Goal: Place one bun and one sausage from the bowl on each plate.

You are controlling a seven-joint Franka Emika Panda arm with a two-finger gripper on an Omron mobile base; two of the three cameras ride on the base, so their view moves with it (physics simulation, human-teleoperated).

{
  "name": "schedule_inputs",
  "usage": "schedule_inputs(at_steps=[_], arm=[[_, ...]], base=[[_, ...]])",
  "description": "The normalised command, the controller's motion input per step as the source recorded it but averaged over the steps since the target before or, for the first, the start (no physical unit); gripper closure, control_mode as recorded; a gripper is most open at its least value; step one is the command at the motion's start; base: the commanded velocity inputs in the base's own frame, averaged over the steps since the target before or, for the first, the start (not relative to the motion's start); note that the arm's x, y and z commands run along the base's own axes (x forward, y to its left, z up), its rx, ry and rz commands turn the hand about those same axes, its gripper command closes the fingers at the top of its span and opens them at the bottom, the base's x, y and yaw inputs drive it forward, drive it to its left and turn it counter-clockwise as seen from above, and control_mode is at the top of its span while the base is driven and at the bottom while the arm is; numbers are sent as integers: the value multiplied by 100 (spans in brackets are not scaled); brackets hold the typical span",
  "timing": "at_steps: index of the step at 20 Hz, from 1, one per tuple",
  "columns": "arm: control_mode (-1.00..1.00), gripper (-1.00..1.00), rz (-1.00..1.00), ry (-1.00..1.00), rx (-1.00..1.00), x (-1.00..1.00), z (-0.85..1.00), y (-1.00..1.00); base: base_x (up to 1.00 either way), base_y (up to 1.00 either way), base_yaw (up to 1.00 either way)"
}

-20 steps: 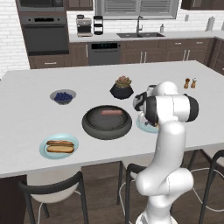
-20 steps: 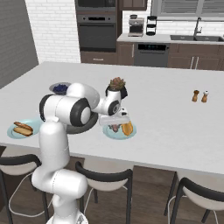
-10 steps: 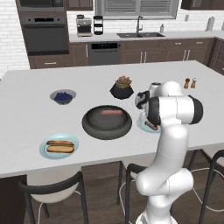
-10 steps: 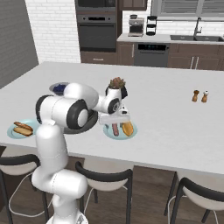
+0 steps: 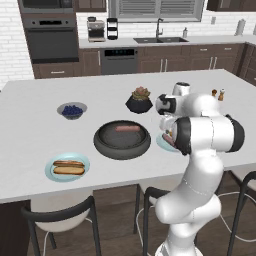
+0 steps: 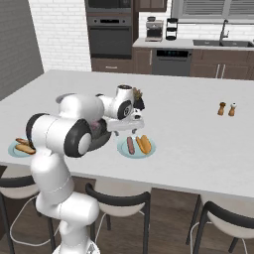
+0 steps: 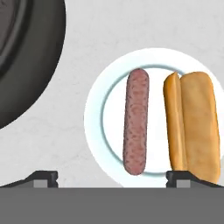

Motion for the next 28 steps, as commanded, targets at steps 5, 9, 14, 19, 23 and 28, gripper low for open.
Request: schedule_inputs(at_steps=[5, 9, 14, 19, 23, 28], arm=[[-100, -100, 32, -7, 0, -29, 40, 67], [-100, -100, 39, -6, 0, -5, 21, 86], [-100, -100, 38, -7, -1, 0, 8, 87], [-100, -100, 27, -11, -7, 2, 13, 88], [-100, -100, 1, -12, -6, 20, -2, 54], [-100, -100, 0, -9, -3, 57, -20, 40]], base=[[0, 0, 0], [0, 0, 0], [0, 0, 0], [0, 0, 0], [0, 0, 0], [0, 0, 0]])
